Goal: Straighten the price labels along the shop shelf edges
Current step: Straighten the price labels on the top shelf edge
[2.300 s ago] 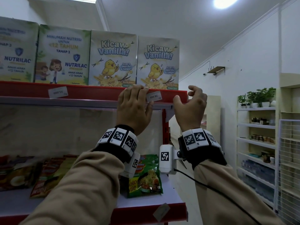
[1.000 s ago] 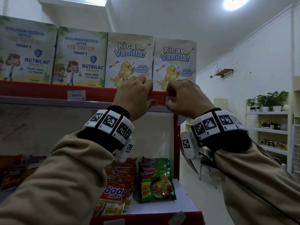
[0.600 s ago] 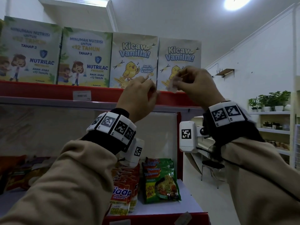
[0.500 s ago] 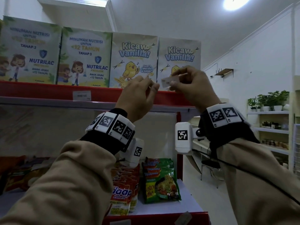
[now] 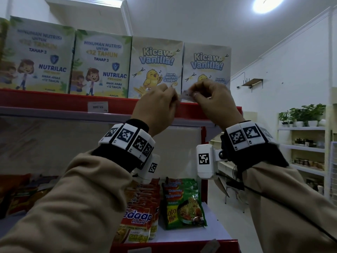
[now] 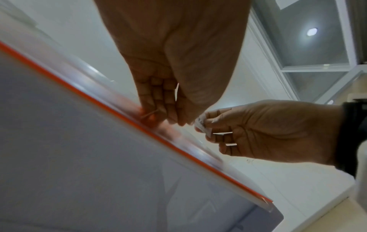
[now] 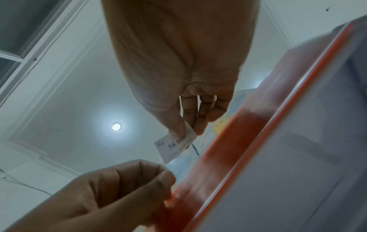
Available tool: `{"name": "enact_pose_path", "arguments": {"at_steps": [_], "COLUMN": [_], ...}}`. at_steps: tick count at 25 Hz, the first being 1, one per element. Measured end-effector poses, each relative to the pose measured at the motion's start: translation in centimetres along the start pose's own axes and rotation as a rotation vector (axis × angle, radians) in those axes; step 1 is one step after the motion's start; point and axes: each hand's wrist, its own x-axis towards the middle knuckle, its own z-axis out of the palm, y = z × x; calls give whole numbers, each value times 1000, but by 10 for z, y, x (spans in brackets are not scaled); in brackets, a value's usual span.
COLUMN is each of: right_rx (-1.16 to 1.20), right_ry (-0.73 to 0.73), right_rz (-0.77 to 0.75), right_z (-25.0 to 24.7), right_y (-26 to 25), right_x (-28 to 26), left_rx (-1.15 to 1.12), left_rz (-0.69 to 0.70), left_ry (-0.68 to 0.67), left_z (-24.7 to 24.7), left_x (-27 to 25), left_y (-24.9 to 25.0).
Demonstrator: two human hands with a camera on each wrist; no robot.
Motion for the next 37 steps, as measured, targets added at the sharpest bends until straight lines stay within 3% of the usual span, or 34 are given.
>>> {"name": "enact_pose_path", "arguments": {"at_steps": [4, 10, 17, 26, 37], "right_rx": [-36, -118, -203, -414, -474], "right_ry": [24, -149, -322, -468, -476], "right_rz": [-25, -55, -41, -25, 45], "right_z": [5, 14, -3, -11, -8], "right_y": [1, 5, -1, -12, -22], "right_x": [7, 5, 10, 15, 9], "left_rx": [65, -186, -89, -54, -58], "left_rz": [-59, -99, -91, -101, -106], "left_ry": [-6, -32, 3, -70, -127], "left_z": [-5, -6, 0, -6, -12], "left_x": [0, 1, -3, -2, -4], "left_y": [-3, -11, -8, -4, -2]}}
